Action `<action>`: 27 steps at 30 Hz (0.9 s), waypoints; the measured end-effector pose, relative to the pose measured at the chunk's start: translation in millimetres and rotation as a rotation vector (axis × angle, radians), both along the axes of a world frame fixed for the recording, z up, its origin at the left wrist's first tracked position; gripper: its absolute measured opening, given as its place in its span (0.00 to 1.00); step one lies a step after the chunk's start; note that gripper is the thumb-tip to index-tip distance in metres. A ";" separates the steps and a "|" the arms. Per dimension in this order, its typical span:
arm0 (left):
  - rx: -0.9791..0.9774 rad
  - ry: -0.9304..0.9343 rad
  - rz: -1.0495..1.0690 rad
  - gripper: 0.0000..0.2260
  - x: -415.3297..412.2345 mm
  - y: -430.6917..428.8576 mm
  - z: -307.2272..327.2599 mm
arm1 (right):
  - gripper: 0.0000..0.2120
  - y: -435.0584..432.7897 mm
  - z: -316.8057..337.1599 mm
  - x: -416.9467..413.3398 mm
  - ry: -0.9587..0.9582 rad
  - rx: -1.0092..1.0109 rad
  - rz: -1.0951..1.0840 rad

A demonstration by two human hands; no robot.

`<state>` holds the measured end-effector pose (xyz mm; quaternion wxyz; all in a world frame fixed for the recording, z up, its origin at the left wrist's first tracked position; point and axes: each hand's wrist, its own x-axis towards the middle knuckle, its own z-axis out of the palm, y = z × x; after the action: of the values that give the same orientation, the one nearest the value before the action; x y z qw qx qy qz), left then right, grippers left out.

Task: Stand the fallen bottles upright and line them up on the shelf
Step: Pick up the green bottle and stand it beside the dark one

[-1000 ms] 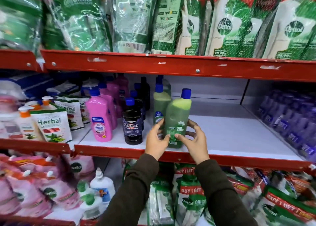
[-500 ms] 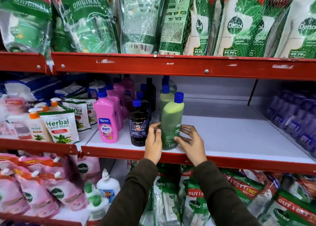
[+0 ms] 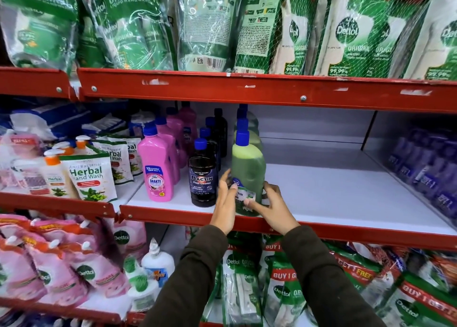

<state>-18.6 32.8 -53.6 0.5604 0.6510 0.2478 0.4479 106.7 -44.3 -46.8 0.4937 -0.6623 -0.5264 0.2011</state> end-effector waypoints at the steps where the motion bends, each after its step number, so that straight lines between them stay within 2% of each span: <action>1: -0.028 -0.010 0.001 0.23 -1.1 -0.9 0.9 | 0.28 1.3 -0.1 1.1 -0.007 0.012 -0.010; 4: -0.066 -0.056 0.006 0.21 -2.3 -2.8 4.4 | 0.30 1.9 -0.7 -0.3 0.069 0.050 -0.046; 6: -0.071 -0.061 0.006 0.19 -1.6 -3.5 5.3 | 0.26 2.3 -0.6 -0.7 0.116 0.056 -0.075; 9: -0.066 -0.056 0.019 0.20 -2.0 -4.8 6.5 | 0.23 3.0 -2.2 -0.9 0.127 0.046 -0.083; 12: -0.073 -0.072 0.026 0.20 -2.9 -5.9 8.3 | 0.25 1.1 -2.7 -3.8 0.120 0.046 -0.070; 14: -0.090 -0.111 0.031 0.19 -4.6 -6.1 11.1 | 0.25 -3.0 -0.1 -5.9 0.226 0.150 -0.085; 16: -0.126 -0.143 0.039 0.19 -7.2 -6.5 14.1 | 0.18 -7.7 3.7 -5.6 0.351 0.271 -0.139; 18: -0.160 -0.130 0.020 0.21 -9.6 -8.6 18.5 | 0.15 -13.0 8.0 -7.5 0.423 0.303 -0.143; 21: -0.197 -0.100 -0.001 0.24 -13.1 -11.6 24.1 | 0.16 -17.5 16.8 -18.3 0.434 0.268 -0.081; 27: -0.208 -0.074 0.008 0.26 -30.2 -27.5 26.7 | 0.17 -30.0 13.8 -33.1 0.463 0.315 -0.118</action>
<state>-48.8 5.2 -26.9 0.6320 0.5713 0.2745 0.4458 73.7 -74.3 -33.0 0.7085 -0.5433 -0.3851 0.2337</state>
